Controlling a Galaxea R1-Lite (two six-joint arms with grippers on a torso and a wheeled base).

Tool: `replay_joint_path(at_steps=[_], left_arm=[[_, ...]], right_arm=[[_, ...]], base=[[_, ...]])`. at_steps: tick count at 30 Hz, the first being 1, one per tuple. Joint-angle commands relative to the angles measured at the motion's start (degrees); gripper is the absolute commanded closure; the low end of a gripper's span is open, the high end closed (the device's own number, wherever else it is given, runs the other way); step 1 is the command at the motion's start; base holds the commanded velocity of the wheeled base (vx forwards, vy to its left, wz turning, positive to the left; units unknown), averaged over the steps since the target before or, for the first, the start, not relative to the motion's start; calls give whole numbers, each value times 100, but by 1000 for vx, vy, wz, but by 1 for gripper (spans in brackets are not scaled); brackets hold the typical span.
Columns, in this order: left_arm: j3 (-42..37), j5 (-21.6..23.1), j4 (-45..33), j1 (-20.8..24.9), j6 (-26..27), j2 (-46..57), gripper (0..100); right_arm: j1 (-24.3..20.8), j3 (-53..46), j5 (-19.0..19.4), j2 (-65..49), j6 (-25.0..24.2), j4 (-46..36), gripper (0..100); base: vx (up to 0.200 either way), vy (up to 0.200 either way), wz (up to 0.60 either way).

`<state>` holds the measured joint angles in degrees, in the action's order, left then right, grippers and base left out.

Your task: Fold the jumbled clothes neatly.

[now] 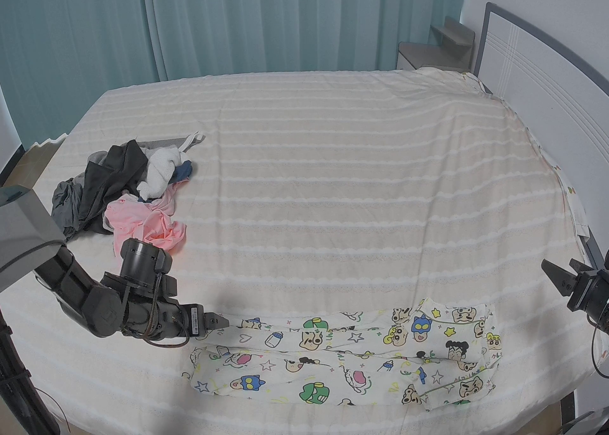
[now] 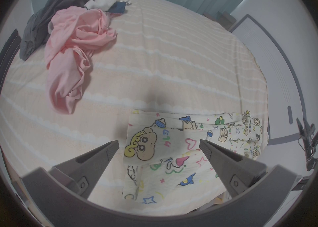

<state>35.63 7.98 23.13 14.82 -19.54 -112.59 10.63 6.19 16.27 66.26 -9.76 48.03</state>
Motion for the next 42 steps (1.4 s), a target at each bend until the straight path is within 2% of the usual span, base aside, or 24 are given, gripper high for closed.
replay_joint_path(at_steps=[1,5,8,30,42], left_arm=[[146,72,17,-59,144,-544,0],[181,344,17,-6,231,-668,0],[172,362,17,-6,460,-799,0],[427,300,17,47,689,-1388,0],[480,142,8,425,671,-1467,0]], right_arm=[[-17,-39,7,-166,1,5,0],[-26,-57,16,-148,10,5,0],[-26,-57,16,-157,10,5,0],[-26,-48,25,-201,18,31,0],[-26,-66,130,-227,18,22,0]], base=[[0,0,0],[0,0,0],[0,0,0],[0,0,0],[0,0,0]])
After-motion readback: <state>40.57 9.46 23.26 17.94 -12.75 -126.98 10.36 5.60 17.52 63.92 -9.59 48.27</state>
